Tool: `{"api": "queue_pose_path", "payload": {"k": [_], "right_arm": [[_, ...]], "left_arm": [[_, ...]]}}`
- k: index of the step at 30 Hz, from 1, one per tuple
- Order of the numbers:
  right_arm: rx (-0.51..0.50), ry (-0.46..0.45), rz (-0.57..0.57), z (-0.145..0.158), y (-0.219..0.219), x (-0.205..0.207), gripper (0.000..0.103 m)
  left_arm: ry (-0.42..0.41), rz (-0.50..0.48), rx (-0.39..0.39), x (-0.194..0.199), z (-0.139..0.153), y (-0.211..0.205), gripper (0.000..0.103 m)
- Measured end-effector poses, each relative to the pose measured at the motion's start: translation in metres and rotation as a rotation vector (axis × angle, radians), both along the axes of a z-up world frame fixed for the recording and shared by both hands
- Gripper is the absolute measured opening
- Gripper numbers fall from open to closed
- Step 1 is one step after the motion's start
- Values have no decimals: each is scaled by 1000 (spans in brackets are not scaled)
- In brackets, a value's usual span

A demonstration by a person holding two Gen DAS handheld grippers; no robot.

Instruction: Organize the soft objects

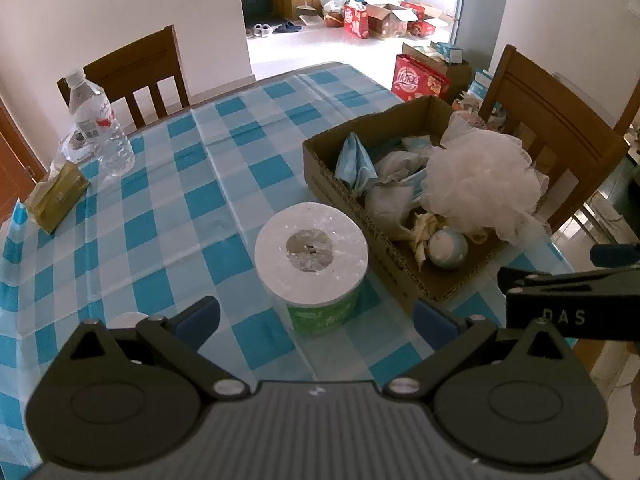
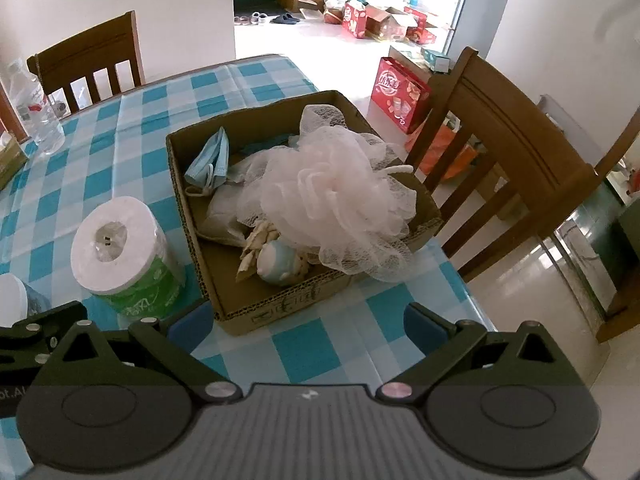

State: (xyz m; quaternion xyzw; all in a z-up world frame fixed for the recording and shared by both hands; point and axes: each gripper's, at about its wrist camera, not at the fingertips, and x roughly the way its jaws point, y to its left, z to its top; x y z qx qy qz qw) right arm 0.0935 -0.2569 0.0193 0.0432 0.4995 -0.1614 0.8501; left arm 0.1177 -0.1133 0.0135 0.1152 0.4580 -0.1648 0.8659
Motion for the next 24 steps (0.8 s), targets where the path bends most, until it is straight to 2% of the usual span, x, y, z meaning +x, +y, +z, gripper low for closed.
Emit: {"api": "queue_pose_path", "payload": {"k": [24], "right_arm": [[3, -18, -8, 6, 1, -6, 103]], "left_arm": [[-23, -18, -1, -5, 8, -3, 102]]}}
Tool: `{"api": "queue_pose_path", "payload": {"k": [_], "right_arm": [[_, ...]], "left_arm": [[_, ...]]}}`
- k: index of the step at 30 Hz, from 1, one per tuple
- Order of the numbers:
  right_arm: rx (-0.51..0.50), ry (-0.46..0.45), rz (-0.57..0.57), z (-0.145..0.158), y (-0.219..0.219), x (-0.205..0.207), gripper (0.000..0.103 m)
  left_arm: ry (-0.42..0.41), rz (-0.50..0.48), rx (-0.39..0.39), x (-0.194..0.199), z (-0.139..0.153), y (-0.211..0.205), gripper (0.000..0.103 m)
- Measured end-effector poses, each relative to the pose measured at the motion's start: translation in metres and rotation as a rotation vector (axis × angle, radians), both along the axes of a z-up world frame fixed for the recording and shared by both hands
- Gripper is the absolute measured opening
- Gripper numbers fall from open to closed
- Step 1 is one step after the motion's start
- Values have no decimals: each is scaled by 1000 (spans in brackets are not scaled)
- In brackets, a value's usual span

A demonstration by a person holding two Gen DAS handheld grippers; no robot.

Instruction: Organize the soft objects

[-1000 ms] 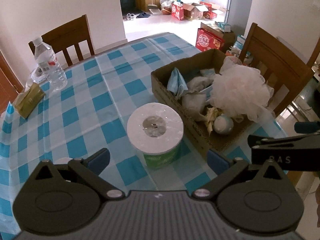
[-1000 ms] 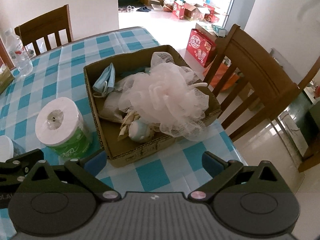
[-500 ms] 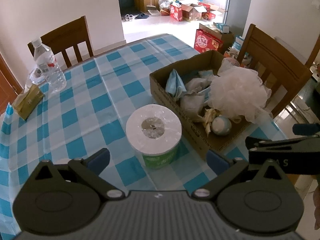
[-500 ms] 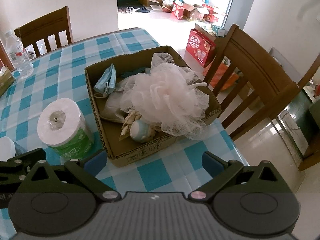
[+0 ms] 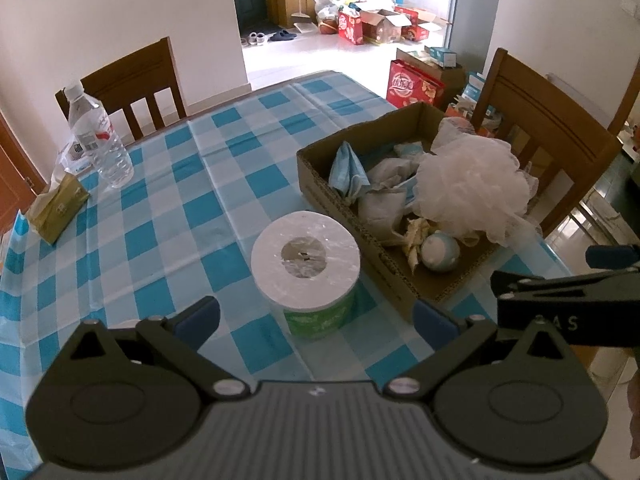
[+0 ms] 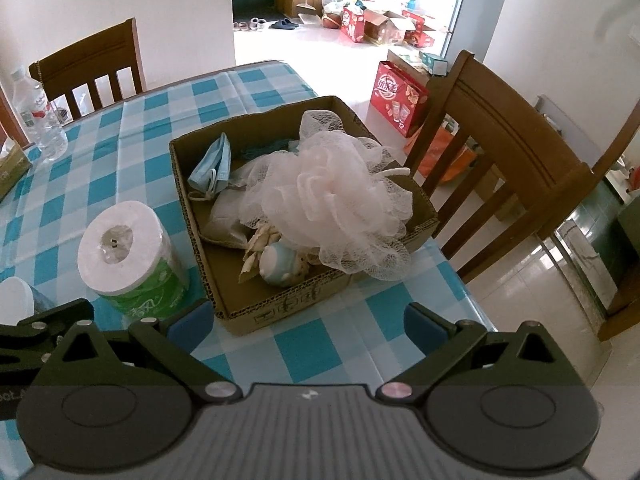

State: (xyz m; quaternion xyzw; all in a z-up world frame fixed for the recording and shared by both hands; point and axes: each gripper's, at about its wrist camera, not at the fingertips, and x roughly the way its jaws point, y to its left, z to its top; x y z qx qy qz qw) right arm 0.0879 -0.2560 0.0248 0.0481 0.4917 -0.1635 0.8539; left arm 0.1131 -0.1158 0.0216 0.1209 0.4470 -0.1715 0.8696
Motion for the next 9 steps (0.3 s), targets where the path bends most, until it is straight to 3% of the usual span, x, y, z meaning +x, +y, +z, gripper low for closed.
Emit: {"api": "queue_pose_path", "payload": {"k": [9], "right_arm": [[0, 1, -1, 1, 0, -2, 103]], "left_arm": [[1, 1, 0, -1, 1, -1, 102]]}}
